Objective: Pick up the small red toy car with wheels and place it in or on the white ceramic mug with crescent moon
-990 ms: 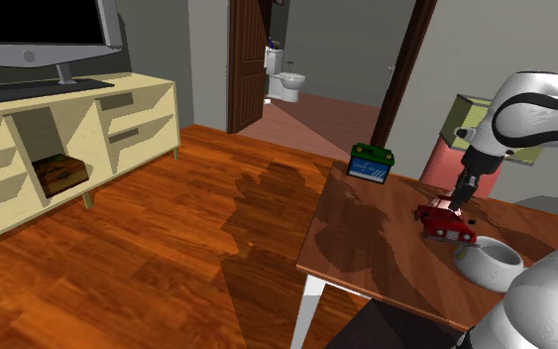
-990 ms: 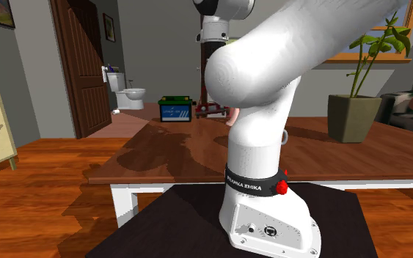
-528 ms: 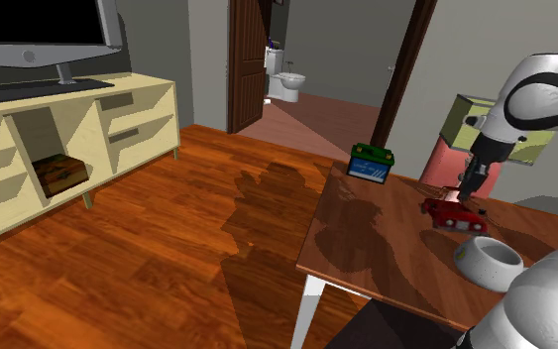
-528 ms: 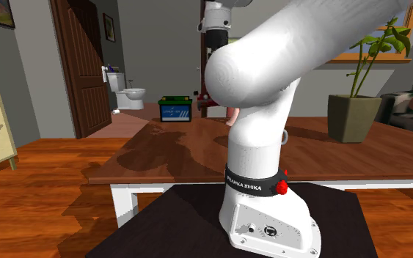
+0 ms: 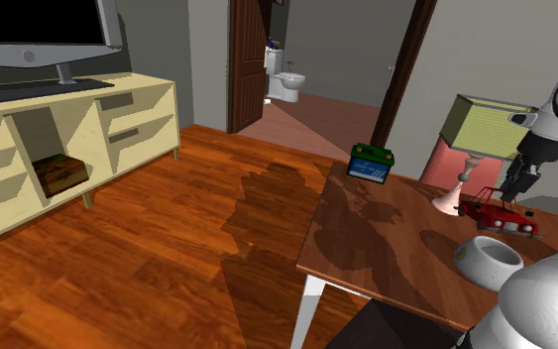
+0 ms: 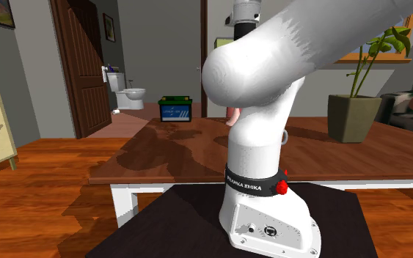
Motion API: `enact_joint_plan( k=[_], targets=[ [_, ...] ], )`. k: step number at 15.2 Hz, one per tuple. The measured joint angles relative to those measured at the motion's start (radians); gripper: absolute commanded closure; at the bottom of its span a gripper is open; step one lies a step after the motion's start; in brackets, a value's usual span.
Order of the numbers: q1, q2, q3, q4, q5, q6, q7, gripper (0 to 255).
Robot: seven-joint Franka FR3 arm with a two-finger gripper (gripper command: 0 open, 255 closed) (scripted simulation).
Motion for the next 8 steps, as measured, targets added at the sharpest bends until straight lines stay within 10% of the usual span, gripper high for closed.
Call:
enact_joint_plan(
  k=[8],
  targets=[
    [-0.044, 0.011, -0.149, 0.144, -0.094, -0.067, -0.198, 255]
  ],
)
